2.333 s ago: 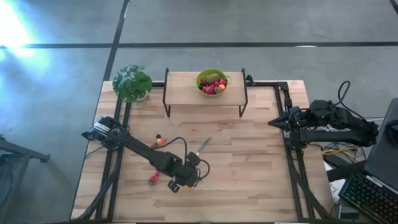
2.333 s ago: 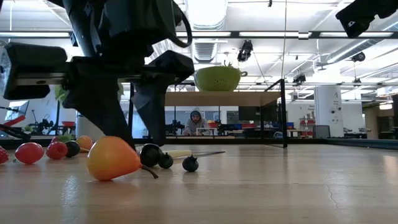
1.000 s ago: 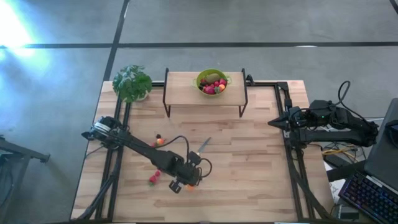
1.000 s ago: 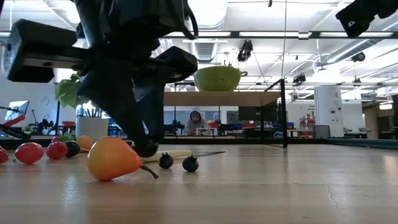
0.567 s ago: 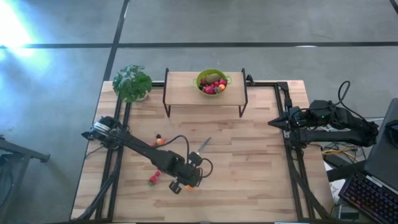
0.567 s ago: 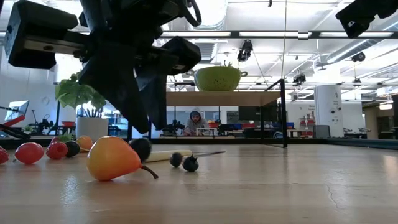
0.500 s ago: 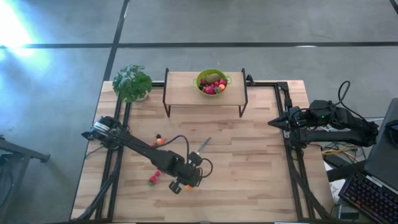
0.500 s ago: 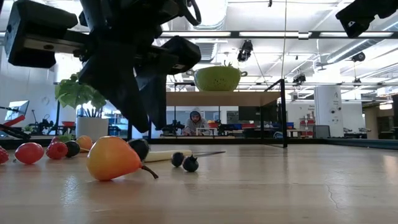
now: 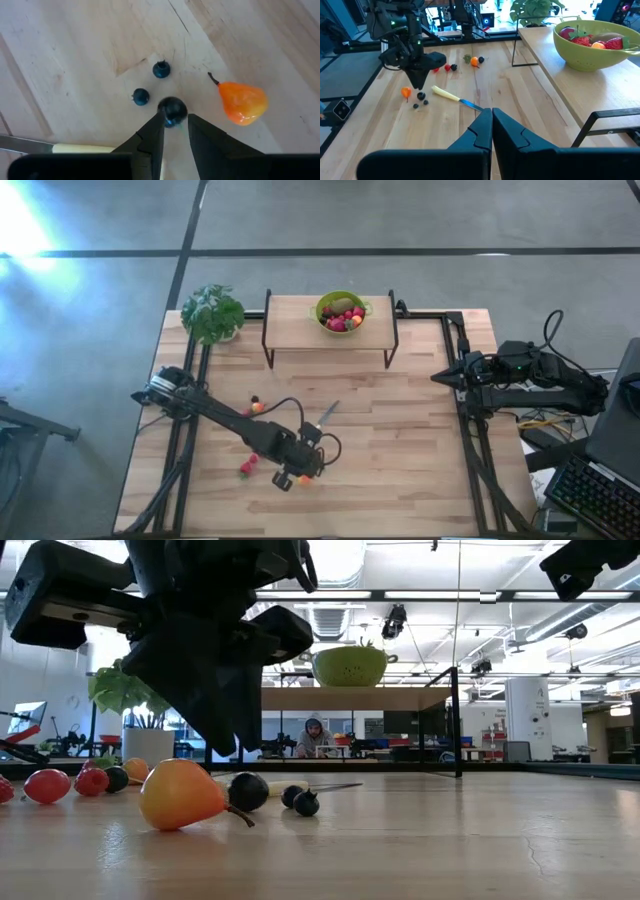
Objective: Pick & Place Fruit
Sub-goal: Put the black cherry into the strainer bowl
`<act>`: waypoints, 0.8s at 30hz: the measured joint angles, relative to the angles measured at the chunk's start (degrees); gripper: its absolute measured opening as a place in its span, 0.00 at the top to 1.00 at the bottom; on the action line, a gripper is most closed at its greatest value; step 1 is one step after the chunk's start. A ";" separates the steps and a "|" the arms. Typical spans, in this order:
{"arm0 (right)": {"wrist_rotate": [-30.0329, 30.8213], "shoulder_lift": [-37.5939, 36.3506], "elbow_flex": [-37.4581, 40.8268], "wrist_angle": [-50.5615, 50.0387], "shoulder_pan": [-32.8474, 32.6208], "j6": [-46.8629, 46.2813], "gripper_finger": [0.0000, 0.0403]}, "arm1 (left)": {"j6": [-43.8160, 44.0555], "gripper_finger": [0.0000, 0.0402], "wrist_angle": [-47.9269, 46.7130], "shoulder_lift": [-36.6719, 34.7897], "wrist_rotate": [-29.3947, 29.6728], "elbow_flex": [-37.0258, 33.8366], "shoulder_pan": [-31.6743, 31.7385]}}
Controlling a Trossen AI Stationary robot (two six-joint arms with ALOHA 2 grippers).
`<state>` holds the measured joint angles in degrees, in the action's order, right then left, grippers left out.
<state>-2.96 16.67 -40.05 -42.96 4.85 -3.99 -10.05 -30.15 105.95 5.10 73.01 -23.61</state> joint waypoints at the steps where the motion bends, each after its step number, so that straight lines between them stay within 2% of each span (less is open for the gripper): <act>1: 0.00 0.02 0.00 0.00 0.01 0.00 0.98 | -0.09 0.76 0.16 0.16 0.00 0.00 0.02; 13: 0.00 0.01 0.00 0.00 0.00 0.00 0.98 | 3.76 0.52 0.97 3.80 -0.04 -0.07 0.10; 24: 0.00 0.01 0.02 0.00 0.00 0.00 0.98 | 1.75 0.53 1.66 5.46 -0.22 -0.02 0.15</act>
<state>-2.96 16.68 -40.04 -42.96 4.85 -3.99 -8.29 -28.49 111.41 4.89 72.99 -23.46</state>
